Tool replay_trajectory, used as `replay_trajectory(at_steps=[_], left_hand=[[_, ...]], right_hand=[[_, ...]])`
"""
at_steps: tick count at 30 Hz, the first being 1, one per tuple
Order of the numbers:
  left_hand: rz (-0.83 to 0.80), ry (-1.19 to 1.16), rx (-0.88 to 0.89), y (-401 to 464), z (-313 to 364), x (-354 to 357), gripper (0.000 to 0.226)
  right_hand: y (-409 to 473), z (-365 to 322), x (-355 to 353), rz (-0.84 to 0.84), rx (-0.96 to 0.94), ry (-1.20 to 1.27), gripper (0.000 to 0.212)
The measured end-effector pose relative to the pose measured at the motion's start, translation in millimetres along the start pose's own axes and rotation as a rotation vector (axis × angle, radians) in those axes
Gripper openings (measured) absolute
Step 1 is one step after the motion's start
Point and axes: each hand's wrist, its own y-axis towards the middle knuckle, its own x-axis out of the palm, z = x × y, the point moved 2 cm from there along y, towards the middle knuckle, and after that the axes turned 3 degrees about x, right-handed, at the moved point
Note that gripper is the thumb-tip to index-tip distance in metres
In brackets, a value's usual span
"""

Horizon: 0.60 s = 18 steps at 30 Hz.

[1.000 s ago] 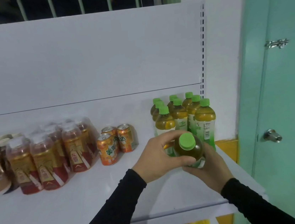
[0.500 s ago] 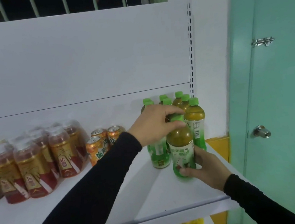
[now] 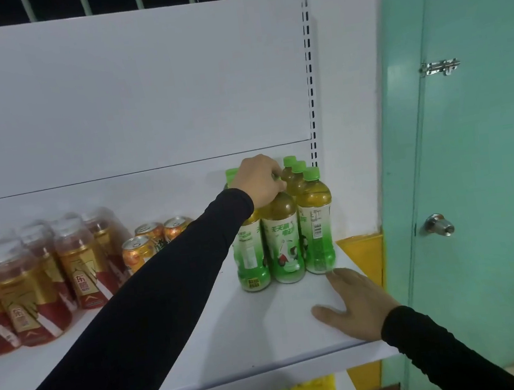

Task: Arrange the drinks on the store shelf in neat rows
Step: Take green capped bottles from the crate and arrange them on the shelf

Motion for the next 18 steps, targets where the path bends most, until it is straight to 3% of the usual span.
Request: replay_trajectory(at_steps=[3, 7, 14, 18], left_hand=[[0.018, 0.041, -0.028, 3.5, 3.4, 5.0, 0.026], [0.021, 0.071, -0.036, 4.7, 6.0, 8.6, 0.028], [-0.017, 0.087, -0.071, 4.4, 9.2, 5.3, 0.033], [0.031, 0.095, -0.019, 9.3, 25.7, 4.6, 0.038]], right_hand=[[-2.1, 0.8, -0.7, -0.07, 0.015, -0.053, 0.128], [-4.6, -2.2, -3.7, -0.085, 0.019, -0.083, 0.085], [-2.0, 0.7, -2.4, -0.097, -0.015, -0.092, 0.082], [0.5, 5.4, -10.1, -0.058, -0.052, 0.024, 0.075]])
